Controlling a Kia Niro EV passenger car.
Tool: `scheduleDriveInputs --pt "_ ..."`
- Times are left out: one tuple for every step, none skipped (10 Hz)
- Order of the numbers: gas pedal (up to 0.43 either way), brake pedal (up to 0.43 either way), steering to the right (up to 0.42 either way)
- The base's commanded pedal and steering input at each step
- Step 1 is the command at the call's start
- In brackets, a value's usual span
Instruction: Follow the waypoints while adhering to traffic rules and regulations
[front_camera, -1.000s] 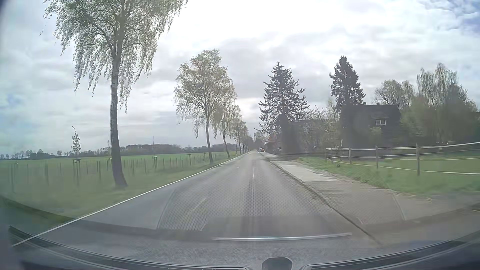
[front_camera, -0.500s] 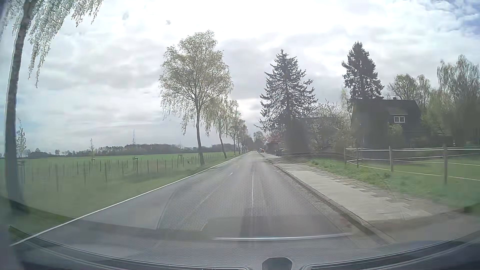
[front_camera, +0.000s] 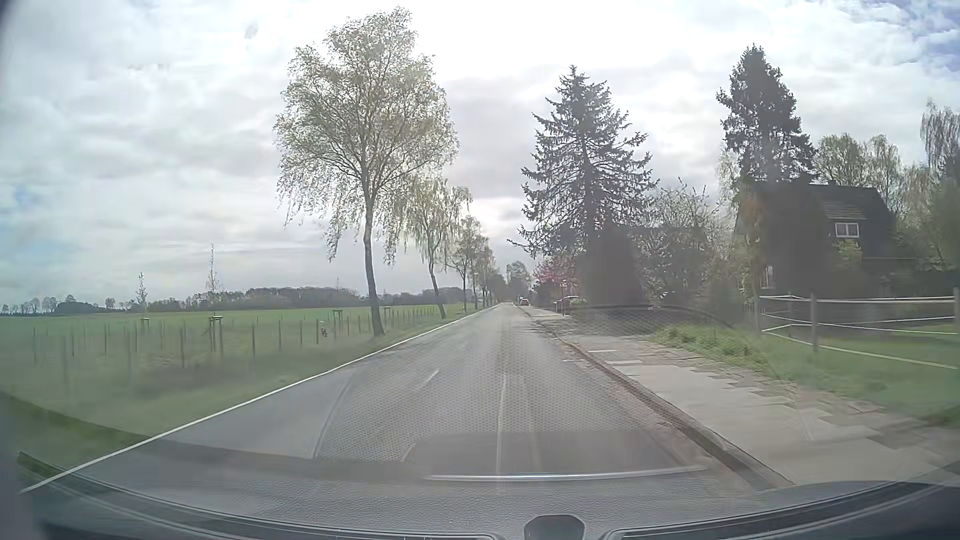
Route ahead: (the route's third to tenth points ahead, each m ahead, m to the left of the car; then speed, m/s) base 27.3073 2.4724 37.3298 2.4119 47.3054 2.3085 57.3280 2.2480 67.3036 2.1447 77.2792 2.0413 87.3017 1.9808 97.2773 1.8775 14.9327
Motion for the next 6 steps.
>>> scheduleDriveInputs --pt "0.177 0.000 -0.002" --pt "0.177 0.000 -0.002" --pt "0.177 0.000 -0.002" --pt "0.177 0.000 -0.002" --pt "0.177 0.000 -0.002" --pt "0.177 0.000 -0.002"
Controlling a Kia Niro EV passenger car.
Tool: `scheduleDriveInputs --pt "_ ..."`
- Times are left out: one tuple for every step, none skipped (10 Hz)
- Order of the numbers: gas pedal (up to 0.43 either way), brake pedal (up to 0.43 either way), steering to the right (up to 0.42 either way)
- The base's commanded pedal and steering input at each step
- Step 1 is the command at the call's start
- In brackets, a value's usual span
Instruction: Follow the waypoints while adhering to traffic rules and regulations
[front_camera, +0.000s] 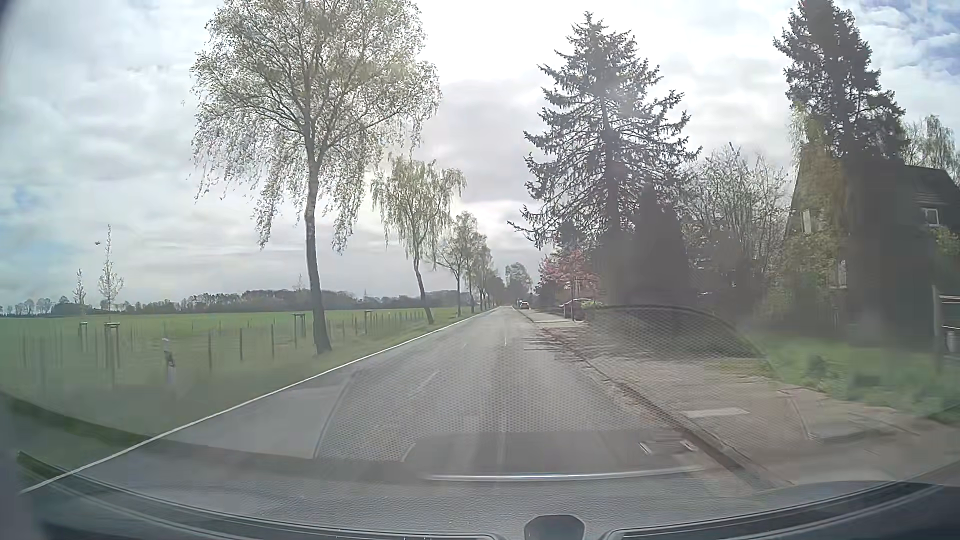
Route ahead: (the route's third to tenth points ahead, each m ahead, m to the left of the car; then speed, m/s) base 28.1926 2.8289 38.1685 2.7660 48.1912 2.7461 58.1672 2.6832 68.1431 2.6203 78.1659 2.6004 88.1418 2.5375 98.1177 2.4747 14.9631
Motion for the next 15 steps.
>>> scheduleDriveInputs --pt "0.177 0.000 -0.002" --pt "0.177 0.006 -0.002" --pt "0.177 0.000 -0.002" --pt "0.189 0.000 -0.002" --pt "0.189 0.000 -0.002" --pt "0.189 0.000 -0.002" --pt "0.189 0.000 -0.002" --pt "0.189 0.000 -0.002" --pt "0.189 0.000 -0.002" --pt "0.189 0.000 -0.002" --pt "0.189 0.000 -0.002" --pt "0.189 0.000 -0.002" --pt "0.189 0.000 -0.002" --pt "0.189 0.000 -0.002" --pt "0.189 0.000 -0.002"
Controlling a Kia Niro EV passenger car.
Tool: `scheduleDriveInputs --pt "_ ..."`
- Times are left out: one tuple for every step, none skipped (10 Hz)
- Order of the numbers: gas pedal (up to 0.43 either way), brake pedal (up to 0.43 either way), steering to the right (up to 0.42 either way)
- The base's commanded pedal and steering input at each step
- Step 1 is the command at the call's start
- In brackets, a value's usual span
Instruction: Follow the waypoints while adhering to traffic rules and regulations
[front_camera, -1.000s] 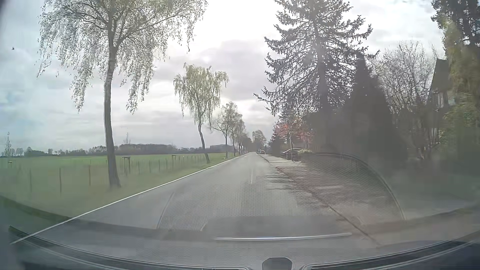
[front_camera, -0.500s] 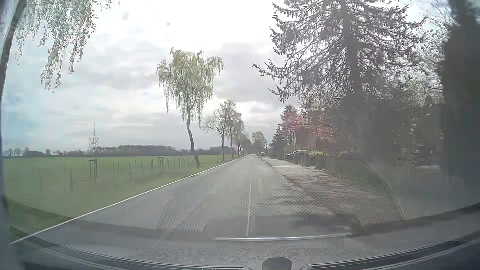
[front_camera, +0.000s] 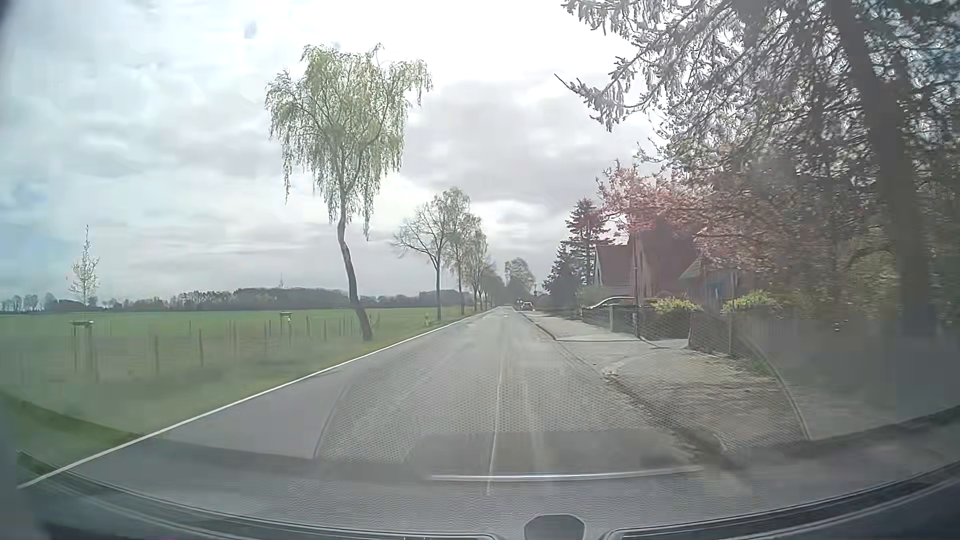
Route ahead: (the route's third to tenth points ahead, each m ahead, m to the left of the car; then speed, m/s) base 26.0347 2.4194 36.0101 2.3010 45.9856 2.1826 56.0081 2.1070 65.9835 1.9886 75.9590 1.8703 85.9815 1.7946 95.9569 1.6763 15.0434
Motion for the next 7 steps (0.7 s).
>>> scheduleDriveInputs --pt "0.189 0.006 -0.002" --pt "0.189 0.000 -0.002" --pt "0.189 0.000 -0.002" --pt "0.189 0.000 -0.002" --pt "0.189 0.000 -0.002" --pt "0.189 0.000 -0.002" --pt "0.189 0.000 -0.002"
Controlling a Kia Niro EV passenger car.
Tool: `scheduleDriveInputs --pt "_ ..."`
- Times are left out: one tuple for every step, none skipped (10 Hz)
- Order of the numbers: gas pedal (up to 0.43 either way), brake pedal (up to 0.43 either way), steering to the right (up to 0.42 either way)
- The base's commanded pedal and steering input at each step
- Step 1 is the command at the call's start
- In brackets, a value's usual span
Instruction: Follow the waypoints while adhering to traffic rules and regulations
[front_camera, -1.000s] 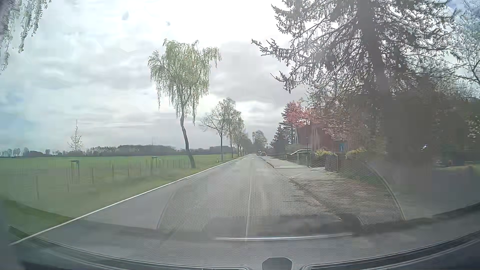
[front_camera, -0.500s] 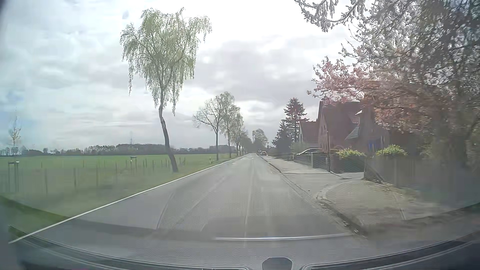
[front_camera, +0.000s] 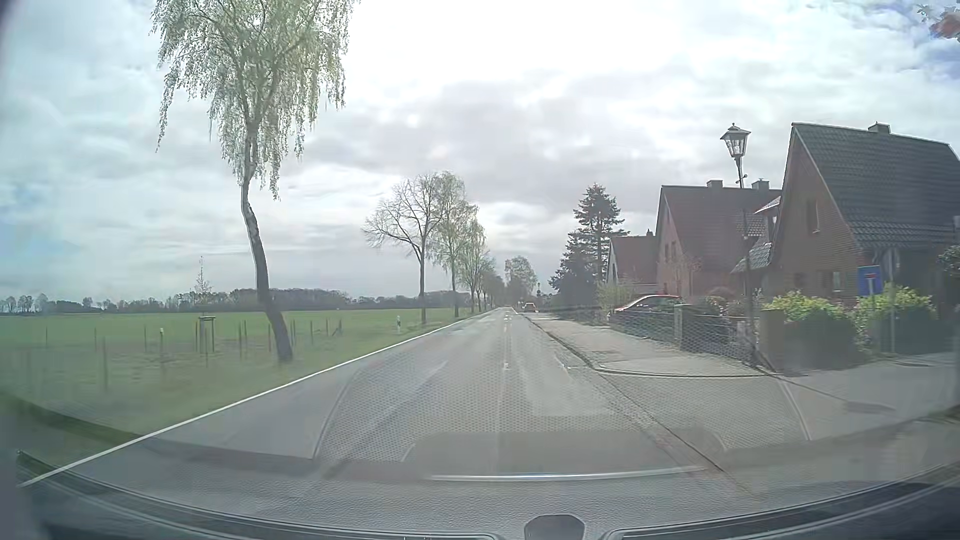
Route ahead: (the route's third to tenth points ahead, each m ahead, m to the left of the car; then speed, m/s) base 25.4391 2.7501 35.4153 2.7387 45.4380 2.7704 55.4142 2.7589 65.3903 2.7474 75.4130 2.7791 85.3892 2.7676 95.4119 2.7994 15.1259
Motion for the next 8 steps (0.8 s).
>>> scheduleDriveInputs --pt "0.189 0.000 -0.002" --pt "0.189 0.000 -0.002" --pt "0.189 0.000 -0.002" --pt "0.189 0.000 -0.002" --pt "0.189 0.000 -0.002" --pt "0.189 0.000 -0.002" --pt "0.189 0.000 -0.002" --pt "0.189 0.000 -0.002"
